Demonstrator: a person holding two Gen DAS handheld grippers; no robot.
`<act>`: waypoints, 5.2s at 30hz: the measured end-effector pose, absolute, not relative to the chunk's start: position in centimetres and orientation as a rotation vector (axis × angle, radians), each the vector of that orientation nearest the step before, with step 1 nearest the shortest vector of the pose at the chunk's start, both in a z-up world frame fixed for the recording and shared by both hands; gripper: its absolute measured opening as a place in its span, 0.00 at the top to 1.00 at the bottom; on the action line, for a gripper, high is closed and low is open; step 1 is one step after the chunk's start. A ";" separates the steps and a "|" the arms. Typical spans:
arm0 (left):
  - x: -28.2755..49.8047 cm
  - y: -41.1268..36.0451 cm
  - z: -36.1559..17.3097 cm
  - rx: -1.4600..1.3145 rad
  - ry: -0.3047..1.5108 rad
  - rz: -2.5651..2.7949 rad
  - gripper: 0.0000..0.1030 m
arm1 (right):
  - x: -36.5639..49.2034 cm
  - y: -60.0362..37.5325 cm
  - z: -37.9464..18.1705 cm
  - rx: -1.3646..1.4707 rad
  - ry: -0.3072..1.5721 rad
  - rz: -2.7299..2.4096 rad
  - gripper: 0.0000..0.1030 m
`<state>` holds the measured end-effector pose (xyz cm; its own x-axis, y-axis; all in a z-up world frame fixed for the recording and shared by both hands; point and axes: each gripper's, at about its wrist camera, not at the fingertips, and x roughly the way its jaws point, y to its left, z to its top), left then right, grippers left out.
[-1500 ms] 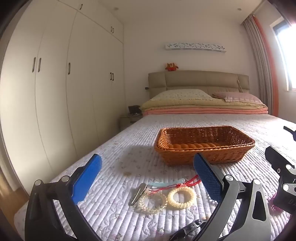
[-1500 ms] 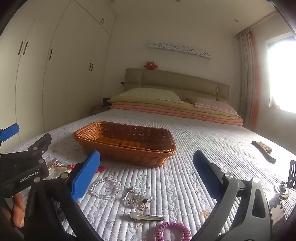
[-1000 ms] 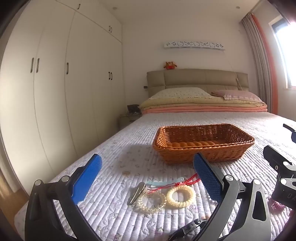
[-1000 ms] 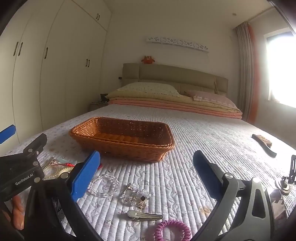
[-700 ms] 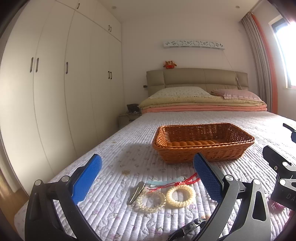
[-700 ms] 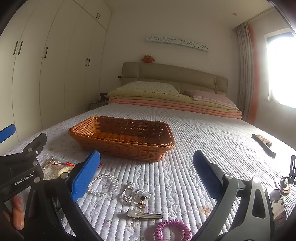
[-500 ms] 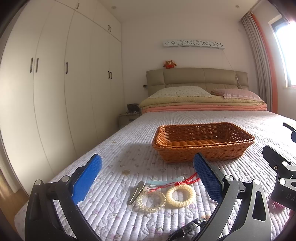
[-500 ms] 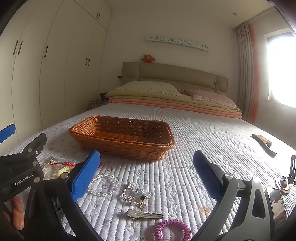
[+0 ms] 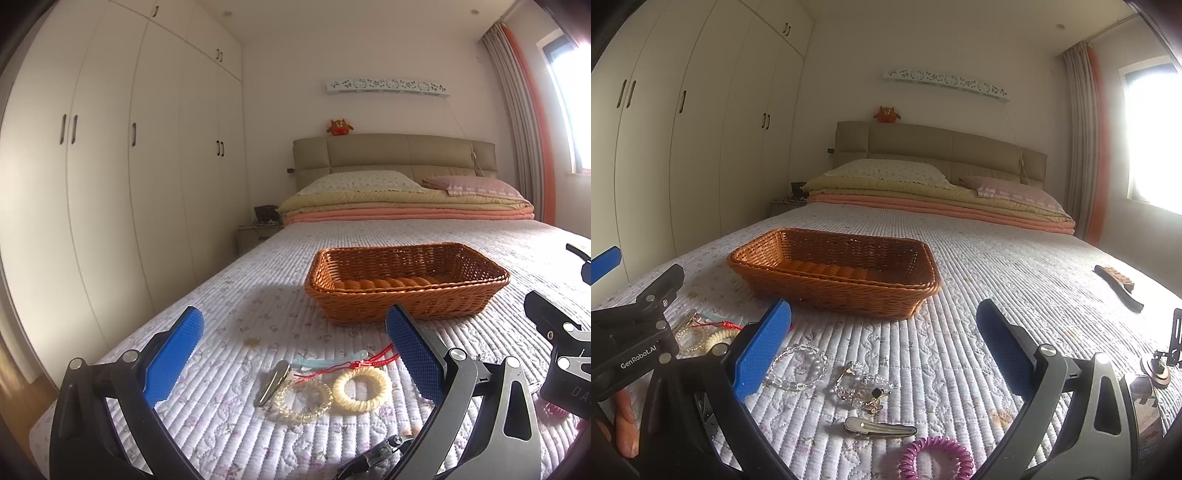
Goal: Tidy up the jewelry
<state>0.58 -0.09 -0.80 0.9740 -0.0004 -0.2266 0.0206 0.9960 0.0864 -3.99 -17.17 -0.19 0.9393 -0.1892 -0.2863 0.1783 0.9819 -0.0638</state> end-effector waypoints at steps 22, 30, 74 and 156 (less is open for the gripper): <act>0.6 -0.2 -0.7 0.090 0.231 -0.011 0.07 | -3.9 -17.2 -0.2 -0.037 0.299 -0.187 0.07; 0.6 -0.2 -0.7 0.090 0.231 -0.011 0.07 | -3.9 -17.1 -0.2 -0.037 0.300 -0.187 0.07; -0.5 4.8 -3.0 -0.152 0.768 -0.476 0.49 | -8.0 -24.6 -2.0 0.110 0.669 -0.085 0.60; 11.7 2.8 7.7 -0.150 0.612 -0.539 0.55 | 11.4 -23.3 7.2 0.194 0.686 0.080 0.47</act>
<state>11.75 2.81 7.68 0.6862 -0.5229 -0.5056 0.4361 0.8521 -0.2894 11.41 -23.34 7.19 0.7717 0.1372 -0.6211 -0.0101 0.9790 0.2037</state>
